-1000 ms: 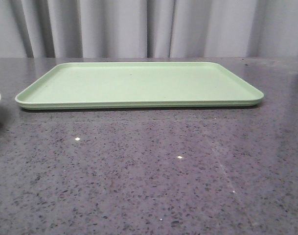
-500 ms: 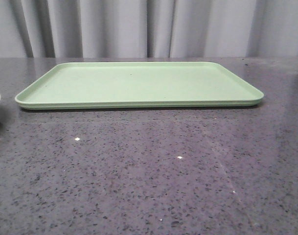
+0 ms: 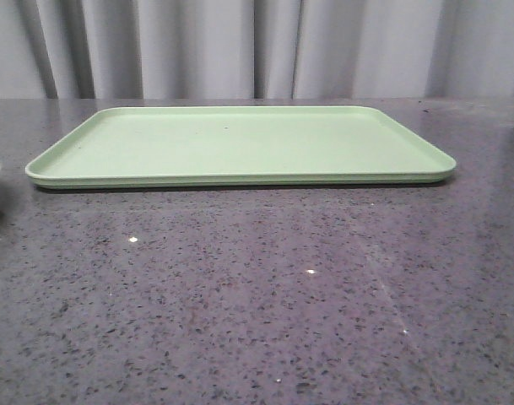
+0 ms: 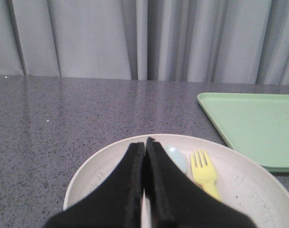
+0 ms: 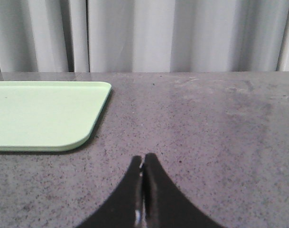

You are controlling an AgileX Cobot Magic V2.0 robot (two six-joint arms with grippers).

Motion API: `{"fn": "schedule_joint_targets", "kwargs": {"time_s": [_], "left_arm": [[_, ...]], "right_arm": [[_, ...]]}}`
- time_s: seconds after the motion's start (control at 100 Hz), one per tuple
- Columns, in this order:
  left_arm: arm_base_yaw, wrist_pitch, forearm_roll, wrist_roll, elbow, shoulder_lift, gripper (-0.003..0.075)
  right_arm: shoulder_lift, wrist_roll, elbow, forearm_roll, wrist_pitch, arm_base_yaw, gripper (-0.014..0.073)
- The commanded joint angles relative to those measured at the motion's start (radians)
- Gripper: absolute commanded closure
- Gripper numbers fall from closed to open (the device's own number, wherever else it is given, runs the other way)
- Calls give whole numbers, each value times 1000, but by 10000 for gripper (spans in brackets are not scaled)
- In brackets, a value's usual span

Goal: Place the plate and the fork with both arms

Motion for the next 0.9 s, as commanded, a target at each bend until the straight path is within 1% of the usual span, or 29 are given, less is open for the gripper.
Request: {"fn": "schedule_joint_targets", "kwargs": {"time_s": [0.0, 0.12, 0.28, 0.46, 0.53, 0.73, 0.89], "left_arm": [[0, -17, -13, -1, -109, -18, 741], [0, 25, -13, -1, -207, 25, 741], [0, 187, -13, -1, -380, 125, 741], [0, 320, -13, -1, -548, 275, 741], [0, 349, -13, -1, -598, 328, 741], [0, 370, -11, -1, -670, 499, 740], [0, 365, -11, -1, -696, 562, 730]], "right_arm": [[-3, -12, -87, -10, -38, -1, 661], [45, -12, -192, -10, 65, -1, 661], [167, -12, -373, -10, 250, -1, 661], [323, -12, -542, -10, 396, -1, 661], [371, -12, -586, -10, 424, -1, 661], [506, -12, -689, -10, 432, -1, 660], [574, -12, -750, -10, 473, -1, 648]]}}
